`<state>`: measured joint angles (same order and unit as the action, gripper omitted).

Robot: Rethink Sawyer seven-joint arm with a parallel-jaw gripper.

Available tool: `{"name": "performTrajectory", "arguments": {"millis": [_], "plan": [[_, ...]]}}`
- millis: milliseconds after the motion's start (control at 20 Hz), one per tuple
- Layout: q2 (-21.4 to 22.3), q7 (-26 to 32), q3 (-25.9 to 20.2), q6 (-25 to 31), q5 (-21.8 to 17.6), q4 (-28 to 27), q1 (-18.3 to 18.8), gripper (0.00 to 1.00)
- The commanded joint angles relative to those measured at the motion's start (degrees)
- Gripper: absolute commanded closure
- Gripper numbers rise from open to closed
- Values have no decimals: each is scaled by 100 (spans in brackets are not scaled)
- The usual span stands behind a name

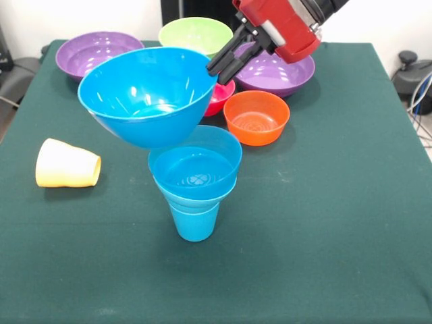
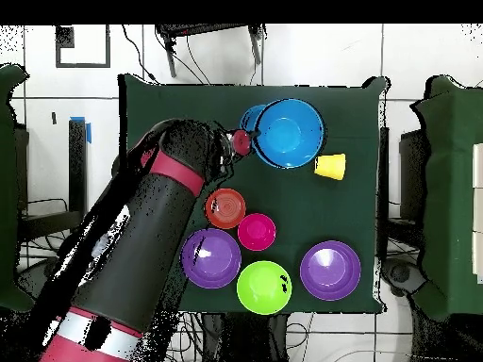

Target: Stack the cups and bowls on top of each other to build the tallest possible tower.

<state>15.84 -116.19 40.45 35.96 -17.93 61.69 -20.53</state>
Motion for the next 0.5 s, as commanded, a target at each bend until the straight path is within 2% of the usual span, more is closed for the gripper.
{"name": "performTrajectory", "arguments": {"millis": [50, 500], "plan": [[-369, -414, -760, 622, 237, -161, -52, 100], [-546, -529, -686, 719, 255, -428, -81, 100]]}}
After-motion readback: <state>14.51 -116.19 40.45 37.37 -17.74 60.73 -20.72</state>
